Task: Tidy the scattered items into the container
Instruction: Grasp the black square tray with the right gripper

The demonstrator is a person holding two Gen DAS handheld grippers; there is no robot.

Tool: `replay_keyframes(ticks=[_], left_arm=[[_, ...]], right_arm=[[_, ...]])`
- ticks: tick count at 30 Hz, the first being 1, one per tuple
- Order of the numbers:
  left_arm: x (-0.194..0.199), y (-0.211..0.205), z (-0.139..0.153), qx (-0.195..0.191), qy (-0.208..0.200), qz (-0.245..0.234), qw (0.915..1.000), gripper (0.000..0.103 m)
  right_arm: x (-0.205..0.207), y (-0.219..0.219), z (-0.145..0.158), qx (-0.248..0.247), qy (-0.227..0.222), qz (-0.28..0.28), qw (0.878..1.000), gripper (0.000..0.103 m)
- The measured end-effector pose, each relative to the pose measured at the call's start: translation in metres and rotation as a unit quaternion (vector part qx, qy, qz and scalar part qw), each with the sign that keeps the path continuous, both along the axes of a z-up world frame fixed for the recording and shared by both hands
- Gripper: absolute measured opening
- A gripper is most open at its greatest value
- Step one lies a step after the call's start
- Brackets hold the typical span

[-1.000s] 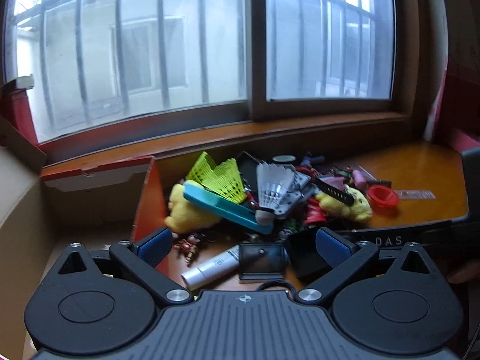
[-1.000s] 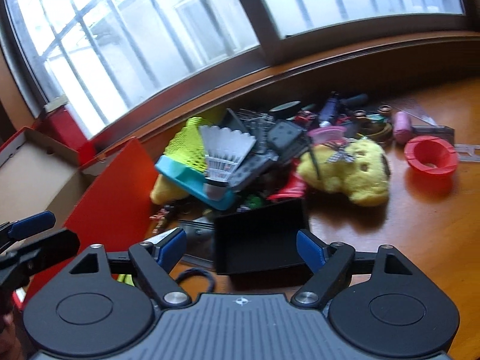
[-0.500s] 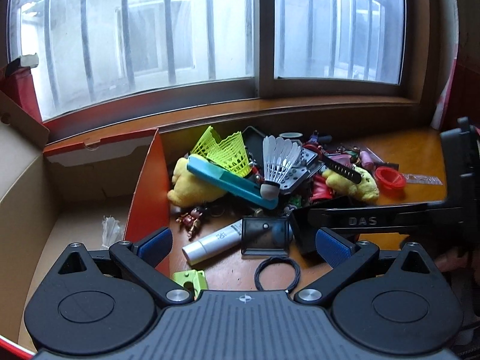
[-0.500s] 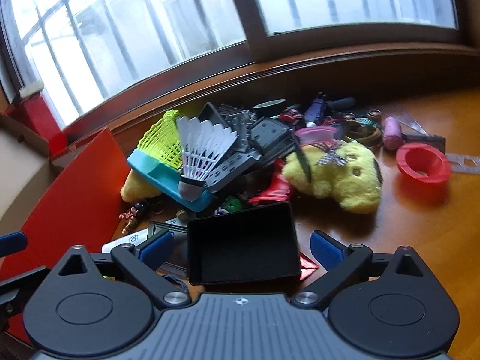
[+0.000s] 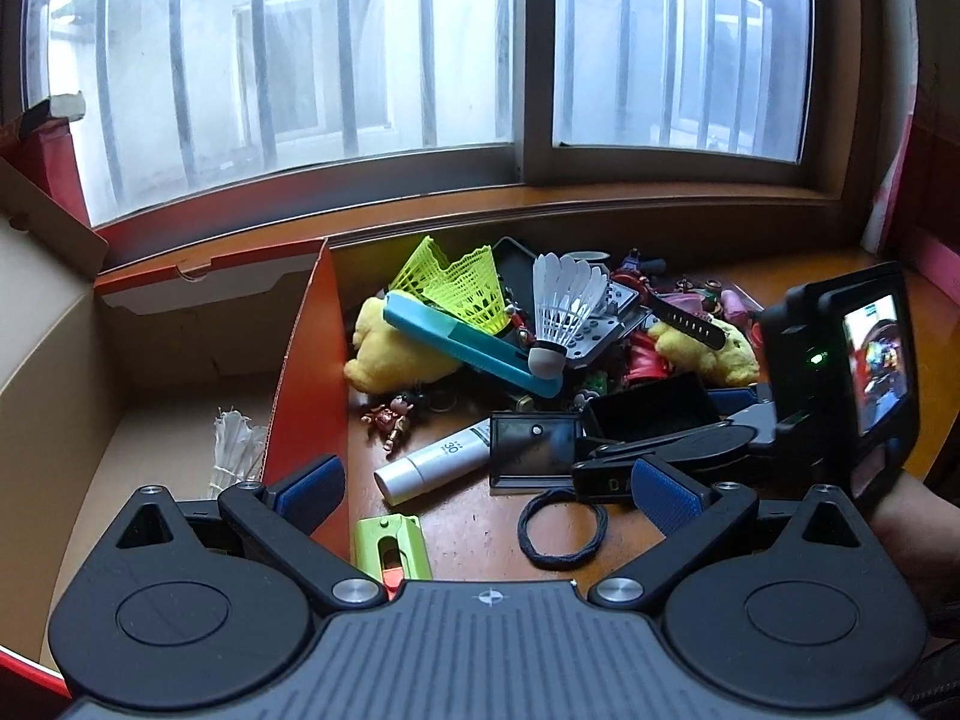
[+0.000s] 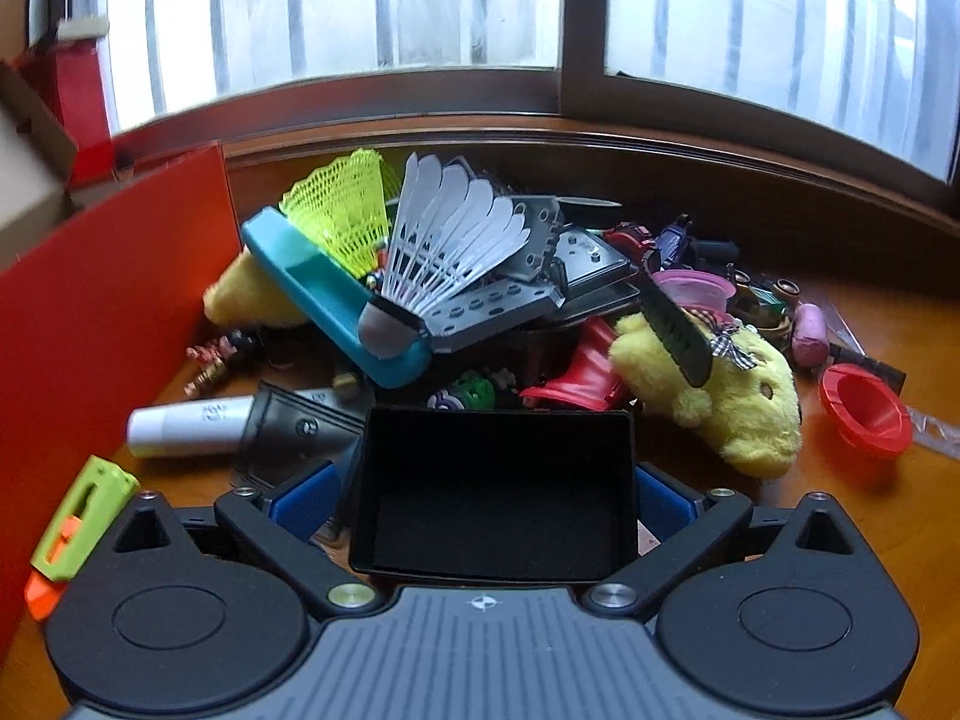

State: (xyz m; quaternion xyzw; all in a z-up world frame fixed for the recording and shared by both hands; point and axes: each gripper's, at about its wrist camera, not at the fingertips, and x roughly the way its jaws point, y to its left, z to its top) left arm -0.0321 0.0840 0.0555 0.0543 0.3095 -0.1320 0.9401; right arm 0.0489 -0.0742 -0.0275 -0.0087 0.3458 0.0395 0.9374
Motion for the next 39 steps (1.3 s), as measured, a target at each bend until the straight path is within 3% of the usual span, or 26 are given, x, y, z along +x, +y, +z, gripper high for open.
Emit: replay_keyframes(ticks=[3, 12, 21, 27, 31, 35, 39], left_arm=[[0.000, -0.002, -0.001, 0.000, 0.000, -0.004, 1.0000, 0.103], [0.013, -0.017, -0.013, -0.008, 0.014, -0.009, 0.9998, 0.103], [0.041, -0.049, -0.038, 0.012, 0.014, -0.011, 0.9998, 0.103], [0.065, -0.072, -0.070, 0.053, 0.019, -0.005, 0.9984, 0.103], [0.081, -0.076, -0.083, 0.061, 0.030, 0.011, 0.9976, 0.103], [0.091, -0.076, -0.089, 0.041, 0.039, 0.009, 0.9984, 0.103], [0.095, -0.084, -0.093, 0.056, 0.024, -0.004, 0.9981, 0.103]], right_arm=[[-0.001, 0.000, -0.002, -0.013, -0.002, 0.006, 1.000, 0.094], [-0.015, -0.036, 0.001, 0.001, -0.004, -0.017, 1.000, 0.095], [-0.027, -0.079, -0.005, 0.014, 0.004, -0.046, 0.999, 0.095], [-0.028, -0.093, -0.010, 0.029, 0.008, -0.037, 0.999, 0.095], [-0.028, -0.099, -0.012, 0.043, 0.008, -0.028, 0.999, 0.095], [-0.026, -0.101, -0.013, 0.049, 0.005, -0.019, 0.999, 0.094], [-0.025, -0.103, -0.014, 0.044, 0.005, -0.016, 0.999, 0.094]])
